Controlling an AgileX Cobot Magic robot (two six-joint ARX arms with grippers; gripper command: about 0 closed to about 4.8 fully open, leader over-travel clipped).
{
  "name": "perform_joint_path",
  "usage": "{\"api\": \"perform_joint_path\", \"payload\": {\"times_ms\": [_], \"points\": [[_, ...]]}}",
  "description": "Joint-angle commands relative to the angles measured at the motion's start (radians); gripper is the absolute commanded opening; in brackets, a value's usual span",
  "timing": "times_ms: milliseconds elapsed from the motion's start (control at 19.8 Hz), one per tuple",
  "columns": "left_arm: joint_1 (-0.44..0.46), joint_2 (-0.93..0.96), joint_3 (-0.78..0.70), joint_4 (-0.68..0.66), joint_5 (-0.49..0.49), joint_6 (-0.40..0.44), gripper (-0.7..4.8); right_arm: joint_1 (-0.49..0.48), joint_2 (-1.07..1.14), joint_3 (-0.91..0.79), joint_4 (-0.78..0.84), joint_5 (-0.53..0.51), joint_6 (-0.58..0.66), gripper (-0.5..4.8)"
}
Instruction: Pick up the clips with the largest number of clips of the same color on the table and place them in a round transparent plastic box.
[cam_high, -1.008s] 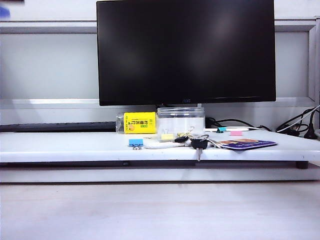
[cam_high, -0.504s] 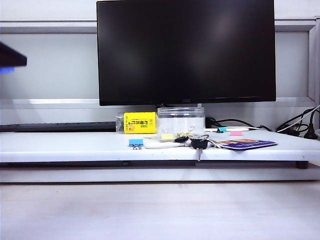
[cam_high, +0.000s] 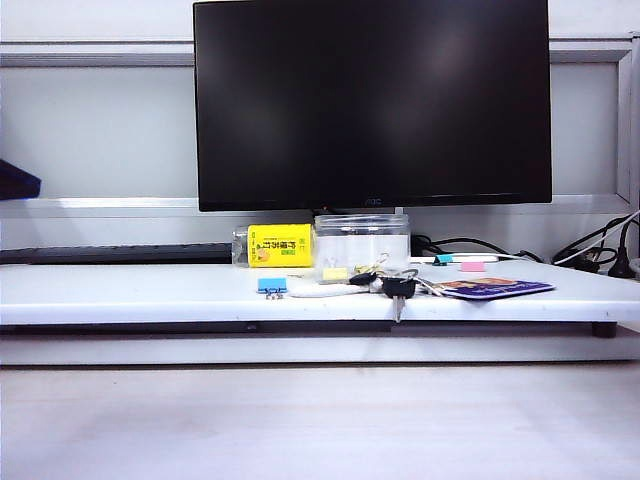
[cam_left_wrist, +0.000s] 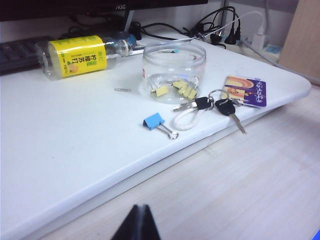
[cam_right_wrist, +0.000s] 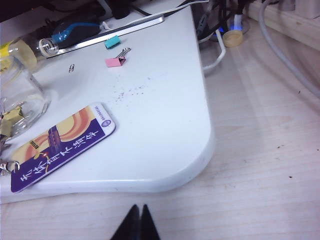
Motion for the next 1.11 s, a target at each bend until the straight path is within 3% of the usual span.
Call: {"api": "perform_joint_path", "payload": {"times_ms": [50,202,302,504,655,1108], "points": [[0.000,0.000,-0.002,-0.010,0.000,0.035,-0.06,0.000,0.000,0.000,-0.008,0.026,-0.005,-0.02],[0.000,0.000,-0.002,-0.113,0.000,0.043,-0.06,0.000,0.000,0.000,-0.011,0.026,-0.013,-0.02],[0.000,0.000,-0.002,-0.170,0.000,0.043,-0.06,0.000,0.001,0.000,-0.012,0.040,-0.097,-0.02],[0.000,0.000,-0.002,-0.198,0.000,0.042,-0.06,0.000,0.002,0.000,-0.014,0.055,-0.157,-0.01],[0.000,0.000,-0.002,-0.253,0.008,-0.005,-0.05,0.000,0.002,0.000,-0.014,0.049,-0.157,-0.01],[0.000,-0.001,-0.002,-0.252,0.007,-0.006,-0.05,0.000,0.001,0.000,-0.004,0.032,-0.157,-0.01]]}}
